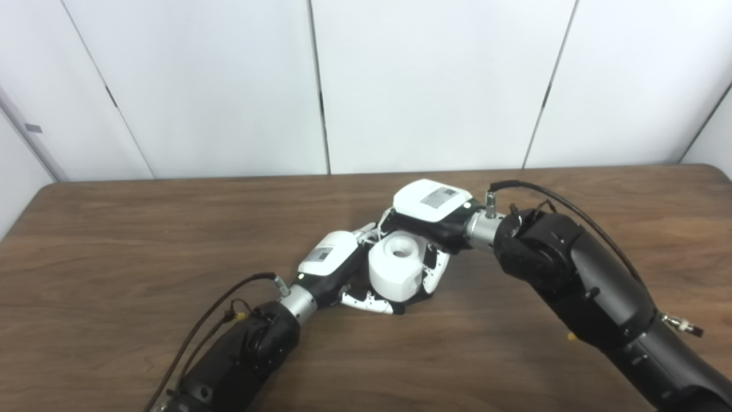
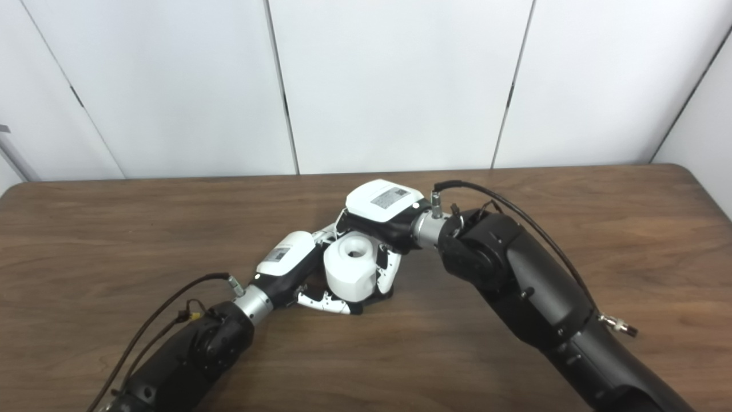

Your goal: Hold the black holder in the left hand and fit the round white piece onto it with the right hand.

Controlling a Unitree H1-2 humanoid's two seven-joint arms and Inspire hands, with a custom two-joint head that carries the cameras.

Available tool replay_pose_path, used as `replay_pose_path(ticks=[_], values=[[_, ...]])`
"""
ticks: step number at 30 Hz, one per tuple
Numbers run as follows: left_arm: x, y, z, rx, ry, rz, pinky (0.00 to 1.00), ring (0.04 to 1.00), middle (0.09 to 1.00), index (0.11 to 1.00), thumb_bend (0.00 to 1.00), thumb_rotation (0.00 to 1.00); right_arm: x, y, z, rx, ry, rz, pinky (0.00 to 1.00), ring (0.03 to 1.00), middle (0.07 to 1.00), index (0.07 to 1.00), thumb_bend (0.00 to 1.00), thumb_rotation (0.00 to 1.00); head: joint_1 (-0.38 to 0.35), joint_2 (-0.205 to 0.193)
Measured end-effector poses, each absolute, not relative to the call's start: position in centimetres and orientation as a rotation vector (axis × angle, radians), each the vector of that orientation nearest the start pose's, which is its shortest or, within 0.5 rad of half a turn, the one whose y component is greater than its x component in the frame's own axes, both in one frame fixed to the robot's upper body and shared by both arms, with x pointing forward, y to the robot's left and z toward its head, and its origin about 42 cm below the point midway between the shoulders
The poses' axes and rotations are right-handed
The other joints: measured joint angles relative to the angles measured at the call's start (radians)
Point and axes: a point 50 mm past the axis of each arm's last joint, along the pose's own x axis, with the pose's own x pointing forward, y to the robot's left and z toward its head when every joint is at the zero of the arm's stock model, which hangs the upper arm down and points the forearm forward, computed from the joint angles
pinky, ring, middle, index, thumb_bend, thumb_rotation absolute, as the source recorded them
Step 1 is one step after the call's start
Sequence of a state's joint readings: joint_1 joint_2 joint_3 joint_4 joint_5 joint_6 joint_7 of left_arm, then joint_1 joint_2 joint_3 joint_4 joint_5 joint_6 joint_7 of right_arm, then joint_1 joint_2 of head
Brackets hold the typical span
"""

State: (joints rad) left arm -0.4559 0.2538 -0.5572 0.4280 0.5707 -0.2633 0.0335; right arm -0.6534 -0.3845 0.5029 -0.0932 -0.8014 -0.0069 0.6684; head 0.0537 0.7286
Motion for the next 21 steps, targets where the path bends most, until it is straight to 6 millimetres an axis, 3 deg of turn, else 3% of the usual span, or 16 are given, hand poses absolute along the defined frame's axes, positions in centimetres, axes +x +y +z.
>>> replay_pose_path(ticks=[21], values=[[38.9,14.4,11.1,0.973,-0.364,-0.624,0.87,0.956,0.923,0.481,0.52,0.08,40.2,-16.0,27.5,-1.532,-0.398,0.78,0.72,0.778,0.722,0.481,0.53,0.15,-0.011,0.002]])
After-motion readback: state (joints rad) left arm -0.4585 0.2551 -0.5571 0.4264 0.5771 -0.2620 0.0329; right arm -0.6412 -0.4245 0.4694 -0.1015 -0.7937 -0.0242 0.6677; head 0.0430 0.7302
